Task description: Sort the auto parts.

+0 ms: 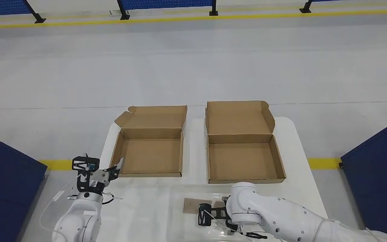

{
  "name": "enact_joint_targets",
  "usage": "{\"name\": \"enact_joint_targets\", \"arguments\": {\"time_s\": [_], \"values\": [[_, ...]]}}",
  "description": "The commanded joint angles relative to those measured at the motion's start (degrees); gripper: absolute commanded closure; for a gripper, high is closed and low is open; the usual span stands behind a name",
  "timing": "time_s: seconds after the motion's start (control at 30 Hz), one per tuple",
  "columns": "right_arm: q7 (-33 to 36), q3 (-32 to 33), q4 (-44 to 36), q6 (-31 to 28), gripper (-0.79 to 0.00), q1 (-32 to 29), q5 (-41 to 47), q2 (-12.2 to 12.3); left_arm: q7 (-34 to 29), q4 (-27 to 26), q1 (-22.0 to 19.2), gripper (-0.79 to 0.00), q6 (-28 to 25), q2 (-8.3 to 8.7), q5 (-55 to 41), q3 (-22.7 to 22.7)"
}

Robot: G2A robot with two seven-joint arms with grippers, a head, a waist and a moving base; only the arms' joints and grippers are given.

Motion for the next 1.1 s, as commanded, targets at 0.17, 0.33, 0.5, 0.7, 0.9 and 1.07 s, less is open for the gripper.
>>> {"name": "enact_joint_targets", "arguments": {"time_s": [0.17, 0.33, 0.5, 0.7, 0.9, 1.07], "values": [[-0.5, -0.7, 1.5, 0.0, -0.785, -0.8, -1.5, -0.6, 0.0, 0.0, 0.0, -0.785, 0.0, 0.0, 0.0, 0.0], [0.2, -1.2, 1.8, -1.1, -0.785, -0.9, -1.3, -1.0, 0.0, 0.0, 0.0, -0.785, 0.0, 0.0, 0.0, 0.0], [-0.2, -1.2, 1.9, -0.9, -0.785, -1.0, -1.4, -1.0, 0.0, 0.0, 0.0, -0.785, 0.0, 0.0, 0.0, 0.0], [-1.6, -1.1, 3.0, -1.7, -0.785, -1.8, -3.2, -1.0, 0.0, 0.0, 0.0, -0.785, 0.0, 0.0, 0.0, 0.0], [-2.2, -0.6, 4.0, -2.0, -0.671, -1.8, -3.5, -1.4, 0.0, 0.0, 0.0, -0.785, 0.0, 0.0, 0.0, 0.0], [-2.3, -0.2, 4.0, -1.1, -0.496, -2.3, -4.4, -1.5, 0.0, 0.0, 0.0, -0.785, 0.0, 0.0, 0.0, 0.0]]}}
